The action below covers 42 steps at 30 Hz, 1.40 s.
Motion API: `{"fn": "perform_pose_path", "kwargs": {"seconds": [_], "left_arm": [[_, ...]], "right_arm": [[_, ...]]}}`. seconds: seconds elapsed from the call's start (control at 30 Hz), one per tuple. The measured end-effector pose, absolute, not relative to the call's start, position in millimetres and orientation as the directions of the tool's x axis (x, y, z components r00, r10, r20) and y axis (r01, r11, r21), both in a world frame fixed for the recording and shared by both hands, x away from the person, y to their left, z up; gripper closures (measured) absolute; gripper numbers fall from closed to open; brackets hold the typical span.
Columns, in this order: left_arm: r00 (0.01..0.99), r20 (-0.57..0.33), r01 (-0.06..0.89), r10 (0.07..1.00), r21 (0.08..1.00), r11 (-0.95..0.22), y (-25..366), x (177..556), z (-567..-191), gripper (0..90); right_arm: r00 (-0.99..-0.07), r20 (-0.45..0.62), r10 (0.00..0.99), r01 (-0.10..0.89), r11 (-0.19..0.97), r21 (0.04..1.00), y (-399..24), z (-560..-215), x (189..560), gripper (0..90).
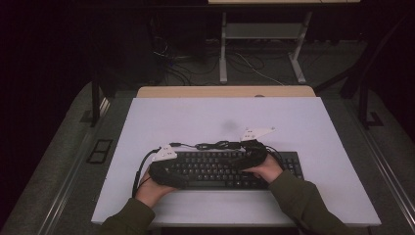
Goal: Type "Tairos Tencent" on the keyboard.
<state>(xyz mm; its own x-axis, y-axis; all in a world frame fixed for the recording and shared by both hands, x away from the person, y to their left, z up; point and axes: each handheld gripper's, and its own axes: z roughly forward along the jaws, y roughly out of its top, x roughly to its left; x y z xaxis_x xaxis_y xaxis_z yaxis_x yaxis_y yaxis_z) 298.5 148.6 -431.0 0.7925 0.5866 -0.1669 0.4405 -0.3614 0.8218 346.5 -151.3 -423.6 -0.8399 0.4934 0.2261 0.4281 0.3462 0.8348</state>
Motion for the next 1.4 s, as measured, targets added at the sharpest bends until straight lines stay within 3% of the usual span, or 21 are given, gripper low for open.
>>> {"fn": "perform_pose_path", "kwargs": {"seconds": [0.27, 1.0, 1.2, 1.4], "left_arm": [[0.786, -0.162, 0.442, 0.597, 0.822, -0.358, 148, 300, -432, 2.2], [0.797, -0.168, 0.44, 0.581, 0.82, -0.366, 144, 299, -434, 0.0], [0.796, -0.169, 0.443, 0.581, 0.817, -0.37, 145, 299, -434, 0.0], [0.799, -0.168, 0.441, 0.577, 0.816, -0.374, 145, 299, -435, 0.0]], "right_arm": [[-0.845, 0.218, 0.489, 0.419, 0.35, 0.838, -146, -421, 352, 24.2], [-0.871, 0.218, 0.441, 0.423, 0.446, 0.789, -141, -426, 350, 81.9], [-0.881, 0.215, 0.421, 0.416, 0.474, 0.776, -138, -428, 349, 88.6], [-0.89, 0.206, 0.406, 0.406, 0.505, 0.762, -135, -430, 348, 89.1]]}}
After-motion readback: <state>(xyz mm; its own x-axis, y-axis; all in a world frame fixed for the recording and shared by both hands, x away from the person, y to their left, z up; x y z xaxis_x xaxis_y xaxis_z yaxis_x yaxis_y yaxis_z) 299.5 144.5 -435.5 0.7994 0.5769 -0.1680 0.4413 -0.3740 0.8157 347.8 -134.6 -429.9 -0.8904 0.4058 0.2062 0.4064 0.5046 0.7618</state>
